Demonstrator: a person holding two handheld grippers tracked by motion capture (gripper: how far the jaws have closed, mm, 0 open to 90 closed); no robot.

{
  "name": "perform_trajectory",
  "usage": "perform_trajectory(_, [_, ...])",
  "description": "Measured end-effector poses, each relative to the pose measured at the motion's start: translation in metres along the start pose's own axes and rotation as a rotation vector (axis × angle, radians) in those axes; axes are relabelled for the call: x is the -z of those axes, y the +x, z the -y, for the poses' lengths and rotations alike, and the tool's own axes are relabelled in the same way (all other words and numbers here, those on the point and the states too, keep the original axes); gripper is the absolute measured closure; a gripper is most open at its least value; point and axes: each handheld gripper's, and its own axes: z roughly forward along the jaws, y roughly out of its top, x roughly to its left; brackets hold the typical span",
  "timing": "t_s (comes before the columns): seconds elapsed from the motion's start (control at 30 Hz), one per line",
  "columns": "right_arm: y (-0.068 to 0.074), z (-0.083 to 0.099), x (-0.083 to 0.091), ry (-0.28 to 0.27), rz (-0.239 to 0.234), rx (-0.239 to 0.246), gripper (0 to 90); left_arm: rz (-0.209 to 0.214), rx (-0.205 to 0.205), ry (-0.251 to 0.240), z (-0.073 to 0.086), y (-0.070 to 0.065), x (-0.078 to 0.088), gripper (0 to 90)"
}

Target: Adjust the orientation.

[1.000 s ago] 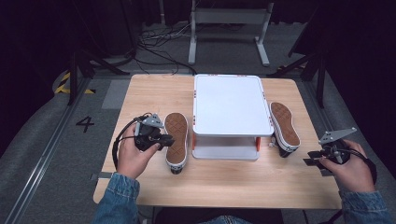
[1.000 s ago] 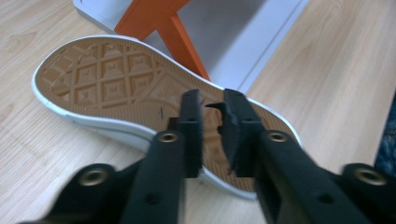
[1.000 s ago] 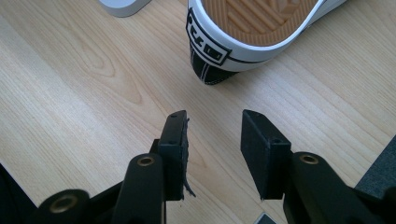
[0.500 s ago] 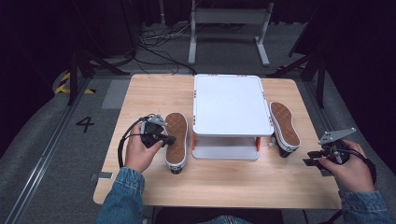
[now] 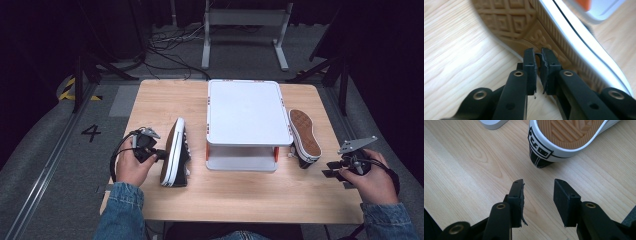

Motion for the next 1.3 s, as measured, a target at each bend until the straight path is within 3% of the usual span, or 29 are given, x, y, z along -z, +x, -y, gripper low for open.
perform_trajectory(0.1, [0.000,-0.001,0.000,0.001,-0.002,-0.001,60.9,-0.026,0.007,-0.006,0.004,0.003,0.009,79.4])
perform_trajectory(0.17, [-0.001,-0.001,-0.001,0.000,0.001,0.003,60.8,0.000,0.011,-0.042,0.004,0.003,0.016,76.5])
perform_trajectory(0.33, [0.000,-0.002,-0.001,-0.001,-0.002,0.003,60.8,-0.004,-0.002,-0.104,0.000,-0.003,0.035,73.8])
perform_trajectory(0.4, [0.000,-0.001,0.000,-0.003,0.002,0.004,60.7,0.013,-0.042,-0.144,-0.006,-0.012,0.044,73.7])
perform_trajectory(0.47, [0.000,-0.002,-0.001,0.001,0.000,0.002,60.7,0.030,-0.090,-0.154,-0.014,-0.023,0.046,73.6])
perform_trajectory(0.5, [0.001,-0.002,-0.001,0.002,-0.004,0.004,60.6,0.038,-0.122,-0.153,-0.019,-0.029,0.045,73.6])
perform_trajectory(0.63, [0.002,-0.003,-0.002,0.001,-0.005,0.012,60.5,0.037,-0.173,-0.095,-0.030,-0.041,0.031,73.8])
perform_trajectory(0.77, [0.002,-0.003,-0.002,0.002,-0.003,0.015,60.5,0.047,-0.170,-0.049,-0.031,-0.041,0.014,74.3])
perform_trajectory(0.9, [0.002,-0.003,-0.003,0.005,-0.004,0.018,60.4,0.044,-0.168,-0.030,-0.029,-0.037,0.012,74.5])
perform_trajectory(1.03, [0.003,-0.004,-0.003,0.006,-0.005,0.020,60.3,0.062,-0.166,-0.042,-0.026,-0.034,0.012,75.4])
perform_trajectory(1.17, [0.003,-0.004,-0.003,0.006,-0.007,0.020,60.2,0.049,-0.174,-0.044,-0.025,-0.032,0.013,79.1])
perform_trajectory(1.3, [0.003,-0.003,-0.002,0.004,-0.006,0.021,60.0,0.029,-0.116,-0.054,-0.015,-0.018,0.024,83.0])
